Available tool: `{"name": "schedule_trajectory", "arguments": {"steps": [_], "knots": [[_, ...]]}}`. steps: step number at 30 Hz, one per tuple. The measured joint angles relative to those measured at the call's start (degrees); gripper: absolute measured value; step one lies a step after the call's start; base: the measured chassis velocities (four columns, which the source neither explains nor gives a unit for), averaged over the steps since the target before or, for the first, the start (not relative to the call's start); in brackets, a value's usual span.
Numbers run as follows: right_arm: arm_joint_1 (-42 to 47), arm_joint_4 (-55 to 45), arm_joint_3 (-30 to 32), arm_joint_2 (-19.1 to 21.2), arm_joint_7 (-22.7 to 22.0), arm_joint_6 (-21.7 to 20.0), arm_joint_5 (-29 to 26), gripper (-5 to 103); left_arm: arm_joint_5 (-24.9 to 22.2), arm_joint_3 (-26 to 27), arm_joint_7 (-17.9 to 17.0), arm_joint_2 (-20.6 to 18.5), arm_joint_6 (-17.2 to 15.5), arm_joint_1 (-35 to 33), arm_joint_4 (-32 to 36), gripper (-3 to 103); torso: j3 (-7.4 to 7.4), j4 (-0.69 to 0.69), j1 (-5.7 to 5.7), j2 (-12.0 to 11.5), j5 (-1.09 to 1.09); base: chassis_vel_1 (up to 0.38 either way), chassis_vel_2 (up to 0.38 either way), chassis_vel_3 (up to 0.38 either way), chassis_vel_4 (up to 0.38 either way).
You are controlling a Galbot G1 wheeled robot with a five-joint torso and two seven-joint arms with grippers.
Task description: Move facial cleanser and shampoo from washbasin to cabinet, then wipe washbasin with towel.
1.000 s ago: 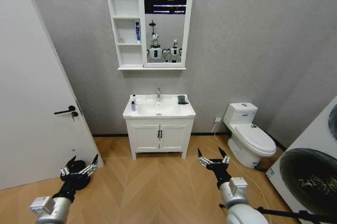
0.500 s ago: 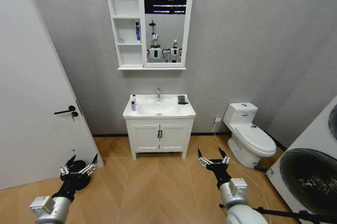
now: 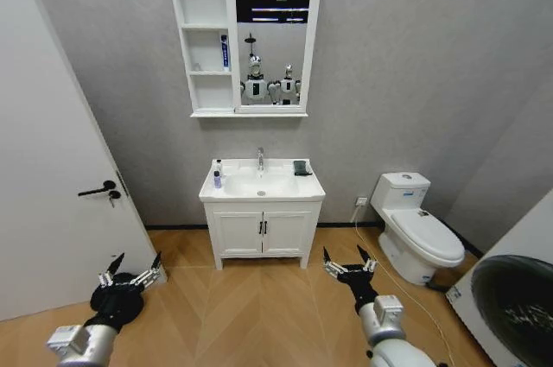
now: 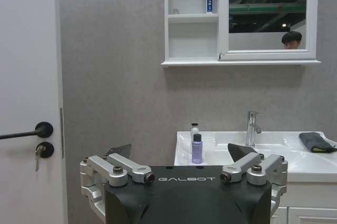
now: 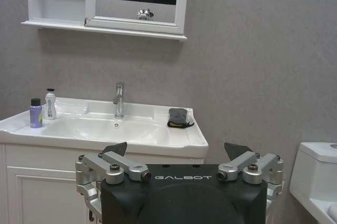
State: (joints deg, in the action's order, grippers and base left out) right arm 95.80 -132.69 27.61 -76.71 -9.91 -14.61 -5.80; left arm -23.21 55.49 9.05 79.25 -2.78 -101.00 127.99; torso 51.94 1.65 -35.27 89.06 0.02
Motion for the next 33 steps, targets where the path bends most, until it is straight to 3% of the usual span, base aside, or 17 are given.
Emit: {"name": "schedule_trajectory", "arguments": {"steps": [15,18,19,24,25,33], "knots": [[0.76,0.35,-0.26,-0.24,0.52,1.02,0.84,100,-0.11,0.22,-0.03,0.81,0.21,-0.21,-0.01,100,-0.01,0.01,0.01,0.0,0.01,-0.322,0.327,0.321,-0.324],[0.74,0.48,-0.32,-0.21,0.59,1.07,0.89,100,-0.13,0.29,-0.06,0.94,0.21,-0.33,0.07,100,0.01,0.02,-0.03,-0.02,-0.08,-0.368,0.354,0.382,-0.36],[0.72,0.6,-0.42,-0.21,0.66,1.11,0.98,100,-0.14,0.37,-0.1,1.0,0.22,-0.36,0.19,100,0.0,0.0,0.01,-0.01,0.01,-0.352,0.37,0.369,-0.365],[0.58,0.91,-0.88,-0.3,0.71,1.58,1.46,100,-0.58,0.35,-0.54,1.18,0.01,-0.19,0.42,100,0.01,0.0,-0.02,-0.02,-0.06,-0.329,0.356,0.345,-0.351],[0.5,1.01,-0.98,-0.39,0.78,1.9,1.77,100,-0.89,0.28,-1.0,1.28,-0.09,0.0,0.56,100,0.0,-0.01,0.0,-0.01,0.03,-0.355,0.343,0.297,-0.331],[0.95,1.11,-0.87,-0.51,0.98,3.05,2.03,100,-1.86,0.1,-1.52,1.33,-0.53,0.73,0.63,100,0.01,0.01,-0.05,-0.03,-0.02,-0.165,0.191,0.081,-0.093]]}}
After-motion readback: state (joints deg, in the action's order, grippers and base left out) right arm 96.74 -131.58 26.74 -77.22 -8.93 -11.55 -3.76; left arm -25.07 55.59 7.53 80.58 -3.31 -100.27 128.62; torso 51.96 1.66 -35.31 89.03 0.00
